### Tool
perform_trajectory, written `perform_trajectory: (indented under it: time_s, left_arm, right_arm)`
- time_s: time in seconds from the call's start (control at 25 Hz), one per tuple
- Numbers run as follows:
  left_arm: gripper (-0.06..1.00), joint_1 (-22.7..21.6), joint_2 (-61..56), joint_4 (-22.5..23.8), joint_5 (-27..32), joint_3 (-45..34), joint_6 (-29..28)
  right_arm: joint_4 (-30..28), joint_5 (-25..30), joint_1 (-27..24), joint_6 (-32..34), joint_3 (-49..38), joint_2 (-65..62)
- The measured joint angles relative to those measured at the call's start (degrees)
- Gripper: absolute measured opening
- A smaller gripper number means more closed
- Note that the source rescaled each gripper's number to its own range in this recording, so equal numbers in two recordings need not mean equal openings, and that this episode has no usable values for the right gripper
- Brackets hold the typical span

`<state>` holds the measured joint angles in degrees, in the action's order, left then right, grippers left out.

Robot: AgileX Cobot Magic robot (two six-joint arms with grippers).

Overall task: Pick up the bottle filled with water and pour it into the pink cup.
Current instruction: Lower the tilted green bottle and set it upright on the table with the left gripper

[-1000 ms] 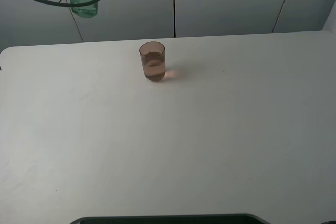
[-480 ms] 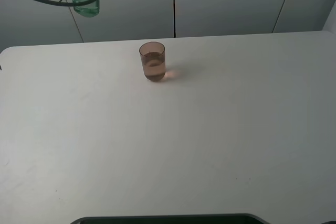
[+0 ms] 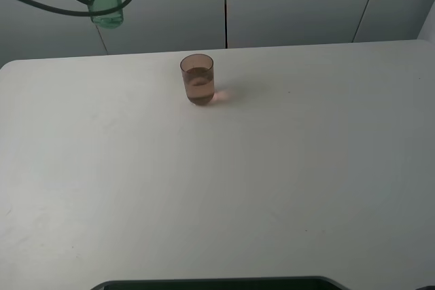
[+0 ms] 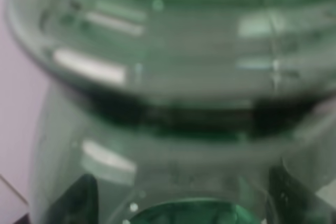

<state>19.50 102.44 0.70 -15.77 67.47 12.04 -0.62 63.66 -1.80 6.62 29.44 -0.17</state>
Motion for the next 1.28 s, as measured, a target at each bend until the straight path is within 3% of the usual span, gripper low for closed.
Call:
perform_trajectory:
  time_s: [0.12, 0.28, 0.48, 0.76, 1.04, 1.28]
  left_arm:
    - [0.01, 0.5, 0.0, -8.3, -7.3, -5.9, 4.7]
    - [0.01, 0.7, 0.0, -11.3, -16.2, -14.8, 2.3]
    - [0.01, 0.7, 0.0, -9.3, -30.4, -25.3, -5.9]
    - [0.01, 0.8, -0.1, -8.5, -41.1, -35.9, -9.7]
    - [0.01, 0.8, -0.1, -6.8, -47.2, -45.4, -13.1]
    - [0.01, 0.8, -0.2, -5.4, -50.4, -51.9, -12.0]
  right_arm:
    - [0.0, 0.0, 0.0, 0.0, 0.0, 0.0]
    - [0.0, 0.0, 0.0, 0.0, 0.0, 0.0]
    - [0.0, 0.0, 0.0, 0.1, 0.0, 0.0]
    - [0.0, 0.0, 0.0, 0.1, 0.0, 0.0]
    - [0.0, 0.0, 0.0, 0.1, 0.0, 0.0]
    - [0.0, 0.0, 0.0, 0.1, 0.0, 0.0]
